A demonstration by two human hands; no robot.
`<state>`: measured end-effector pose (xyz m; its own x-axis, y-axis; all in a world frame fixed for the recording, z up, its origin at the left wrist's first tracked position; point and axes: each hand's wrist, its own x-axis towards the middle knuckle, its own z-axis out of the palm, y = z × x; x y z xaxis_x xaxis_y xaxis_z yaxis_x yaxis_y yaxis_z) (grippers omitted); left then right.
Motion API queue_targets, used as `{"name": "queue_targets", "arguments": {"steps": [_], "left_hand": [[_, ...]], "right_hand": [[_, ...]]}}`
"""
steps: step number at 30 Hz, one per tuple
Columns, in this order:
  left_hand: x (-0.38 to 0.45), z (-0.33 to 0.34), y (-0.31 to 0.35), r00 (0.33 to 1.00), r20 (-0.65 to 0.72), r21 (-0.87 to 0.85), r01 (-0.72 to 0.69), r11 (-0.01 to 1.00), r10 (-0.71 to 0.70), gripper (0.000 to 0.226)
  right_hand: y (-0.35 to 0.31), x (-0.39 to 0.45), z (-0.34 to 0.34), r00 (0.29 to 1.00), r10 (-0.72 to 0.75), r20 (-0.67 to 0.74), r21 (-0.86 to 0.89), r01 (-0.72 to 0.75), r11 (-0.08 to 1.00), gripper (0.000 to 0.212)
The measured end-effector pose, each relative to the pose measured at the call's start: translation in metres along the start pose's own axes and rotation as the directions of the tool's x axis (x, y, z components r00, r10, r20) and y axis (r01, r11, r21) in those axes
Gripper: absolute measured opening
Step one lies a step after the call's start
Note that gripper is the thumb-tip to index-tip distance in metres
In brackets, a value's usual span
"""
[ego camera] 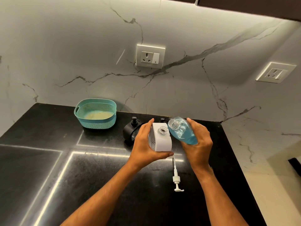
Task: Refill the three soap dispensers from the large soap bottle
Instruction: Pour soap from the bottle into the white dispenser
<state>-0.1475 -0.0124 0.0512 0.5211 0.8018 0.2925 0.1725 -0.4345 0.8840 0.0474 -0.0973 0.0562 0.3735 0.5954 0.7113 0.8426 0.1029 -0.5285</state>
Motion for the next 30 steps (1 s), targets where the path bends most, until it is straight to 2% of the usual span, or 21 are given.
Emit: {"name": "queue_targets", "arguments": {"steps": [6, 21, 30], "left_hand": [[0.000, 0.001, -0.001, 1.000, 0.010, -0.001, 0.000, 1.000, 0.000, 0.134], [0.001, 0.001, -0.007, 0.999, 0.031, 0.003, -0.005, 1.000, 0.005, 0.133], [0.003, 0.003, -0.011, 0.999, 0.038, 0.013, -0.025, 1.000, 0.025, 0.129]], "right_hand": [[0.003, -0.001, -0.002, 0.998, -0.055, 0.021, -0.097, 0.057, 0.994, 0.073], [0.006, 0.001, -0.005, 0.990, -0.128, 0.051, -0.194, 0.136, 0.972, 0.078], [0.007, 0.007, -0.011, 0.983, -0.169, 0.075, -0.283, 0.183, 0.941, 0.071]]}}
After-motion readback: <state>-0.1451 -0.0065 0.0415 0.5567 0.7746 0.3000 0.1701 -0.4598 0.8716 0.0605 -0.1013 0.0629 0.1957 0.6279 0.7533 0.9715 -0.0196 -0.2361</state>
